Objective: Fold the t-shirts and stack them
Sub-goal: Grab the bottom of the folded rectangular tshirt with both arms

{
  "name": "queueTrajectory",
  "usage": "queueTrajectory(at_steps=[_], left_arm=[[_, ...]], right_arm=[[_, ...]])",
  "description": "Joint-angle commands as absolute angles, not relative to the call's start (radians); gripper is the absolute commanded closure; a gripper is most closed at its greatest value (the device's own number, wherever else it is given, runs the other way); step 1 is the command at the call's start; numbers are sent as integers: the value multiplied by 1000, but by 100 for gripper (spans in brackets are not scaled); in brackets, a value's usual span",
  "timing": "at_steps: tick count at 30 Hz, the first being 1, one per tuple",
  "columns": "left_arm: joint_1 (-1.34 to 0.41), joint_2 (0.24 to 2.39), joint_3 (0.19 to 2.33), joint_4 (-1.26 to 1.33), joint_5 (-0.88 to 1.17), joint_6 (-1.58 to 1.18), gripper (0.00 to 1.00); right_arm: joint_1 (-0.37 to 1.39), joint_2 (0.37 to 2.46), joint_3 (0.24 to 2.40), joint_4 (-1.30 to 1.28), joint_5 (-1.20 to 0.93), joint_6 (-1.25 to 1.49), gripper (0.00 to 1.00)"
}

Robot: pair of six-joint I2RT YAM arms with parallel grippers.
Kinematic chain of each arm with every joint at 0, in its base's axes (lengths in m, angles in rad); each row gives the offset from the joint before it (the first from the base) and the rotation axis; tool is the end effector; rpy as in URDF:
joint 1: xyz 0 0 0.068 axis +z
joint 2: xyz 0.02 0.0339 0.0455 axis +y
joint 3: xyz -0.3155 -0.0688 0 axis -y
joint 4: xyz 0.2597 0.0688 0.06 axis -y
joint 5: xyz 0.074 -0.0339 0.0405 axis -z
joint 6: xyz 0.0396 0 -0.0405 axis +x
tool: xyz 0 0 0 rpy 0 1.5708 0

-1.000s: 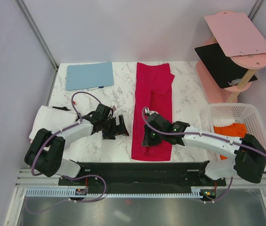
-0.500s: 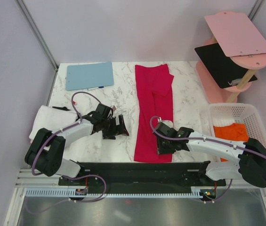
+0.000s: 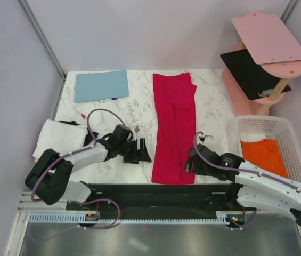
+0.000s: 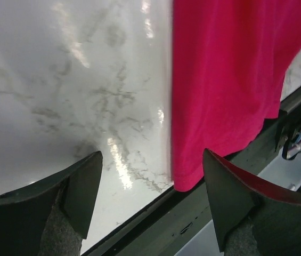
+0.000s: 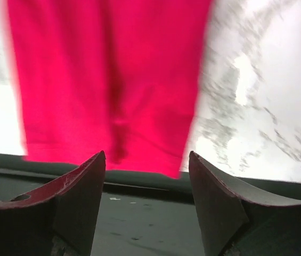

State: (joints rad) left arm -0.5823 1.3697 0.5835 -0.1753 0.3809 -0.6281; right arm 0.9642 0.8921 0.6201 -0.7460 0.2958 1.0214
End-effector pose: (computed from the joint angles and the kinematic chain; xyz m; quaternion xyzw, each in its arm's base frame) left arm 0.1976 -0.1478 0.1904 0.0353 0.9378 -0.3161 0.1395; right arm 0.0933 0.1142 0.2519 0.0674 0.9500 0.1486 0.2662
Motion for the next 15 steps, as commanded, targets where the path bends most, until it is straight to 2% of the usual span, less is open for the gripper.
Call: queueTrajectory(at_steps=[1, 7, 13, 15], left_arm=[[-697, 1436, 552, -68, 426, -719, 19], [-836, 1543, 571, -25, 384, -810, 22], [-879, 1597, 566, -40, 383, -833, 33], [-882, 1591, 557, -63, 365, -833, 34]], right_arm=[[960, 881, 539, -782, 307, 1110, 30], [957, 841, 457, -756, 270, 1149, 32], [957, 838, 423, -683, 246, 1152, 33], [957, 857, 404, -620, 213, 1147, 34]])
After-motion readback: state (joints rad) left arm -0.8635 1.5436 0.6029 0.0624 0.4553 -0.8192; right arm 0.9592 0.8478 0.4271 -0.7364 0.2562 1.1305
